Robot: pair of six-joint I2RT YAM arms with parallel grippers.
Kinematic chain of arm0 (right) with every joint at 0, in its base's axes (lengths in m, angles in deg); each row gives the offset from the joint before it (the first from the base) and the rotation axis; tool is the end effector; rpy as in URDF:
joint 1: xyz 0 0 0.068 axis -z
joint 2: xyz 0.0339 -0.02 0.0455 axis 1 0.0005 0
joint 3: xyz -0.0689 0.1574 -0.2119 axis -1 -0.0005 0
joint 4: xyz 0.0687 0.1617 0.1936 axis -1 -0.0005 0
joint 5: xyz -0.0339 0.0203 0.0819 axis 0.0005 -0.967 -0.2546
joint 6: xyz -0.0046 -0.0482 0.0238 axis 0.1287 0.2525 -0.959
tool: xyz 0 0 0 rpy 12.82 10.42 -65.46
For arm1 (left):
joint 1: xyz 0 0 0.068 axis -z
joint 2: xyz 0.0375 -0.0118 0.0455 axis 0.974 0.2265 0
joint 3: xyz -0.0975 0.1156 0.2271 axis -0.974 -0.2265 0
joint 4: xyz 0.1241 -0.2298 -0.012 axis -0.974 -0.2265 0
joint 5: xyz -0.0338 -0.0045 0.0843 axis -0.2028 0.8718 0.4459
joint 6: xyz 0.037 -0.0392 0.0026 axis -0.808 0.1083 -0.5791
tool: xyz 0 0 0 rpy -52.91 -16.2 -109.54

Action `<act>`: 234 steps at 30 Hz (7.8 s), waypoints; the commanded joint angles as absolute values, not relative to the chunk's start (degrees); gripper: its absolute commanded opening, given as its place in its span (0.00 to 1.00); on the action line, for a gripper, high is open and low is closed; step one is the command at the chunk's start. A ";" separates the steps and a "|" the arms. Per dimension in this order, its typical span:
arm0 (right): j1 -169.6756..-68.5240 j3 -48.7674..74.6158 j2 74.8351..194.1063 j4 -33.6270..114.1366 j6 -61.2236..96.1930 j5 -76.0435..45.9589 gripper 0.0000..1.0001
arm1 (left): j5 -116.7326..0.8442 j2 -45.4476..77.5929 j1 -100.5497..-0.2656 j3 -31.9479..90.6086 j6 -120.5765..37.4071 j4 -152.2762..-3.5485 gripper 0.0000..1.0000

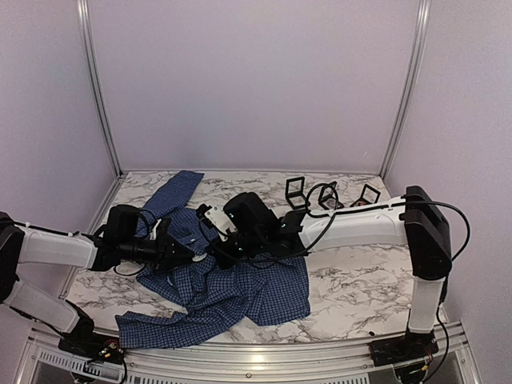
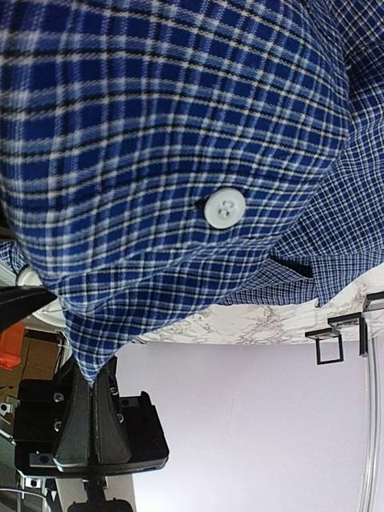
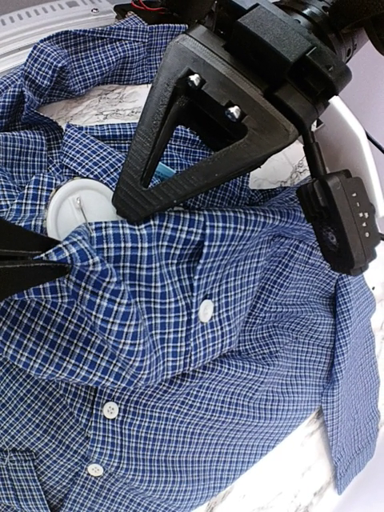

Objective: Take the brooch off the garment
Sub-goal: Pick up the brooch from the crumpled clothing, then open the brooch with the crumpled clothing.

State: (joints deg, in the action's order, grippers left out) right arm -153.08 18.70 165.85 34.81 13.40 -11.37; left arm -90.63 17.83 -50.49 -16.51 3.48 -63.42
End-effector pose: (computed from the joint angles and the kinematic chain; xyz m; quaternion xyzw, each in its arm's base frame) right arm 0.2010 0.4016 0.2164 -0.4076 0.7967 0.2927 0.3369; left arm 0.2099 -0.1304 0.1621 -0.0580 0.8421 -0.5219 0.1229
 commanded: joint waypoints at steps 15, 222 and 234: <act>-153.63 19.10 164.41 35.44 12.99 -11.88 0.00 | -93.06 16.63 -50.83 -21.97 10.69 -52.06 0.17; -141.48 11.41 174.16 89.63 -34.59 -47.92 0.16 | -70.69 6.58 -39.93 -23.59 -3.23 -28.25 0.00; -141.65 11.86 173.91 88.67 -33.88 -48.40 0.15 | -71.33 7.68 -39.64 -22.63 -3.81 -29.04 0.00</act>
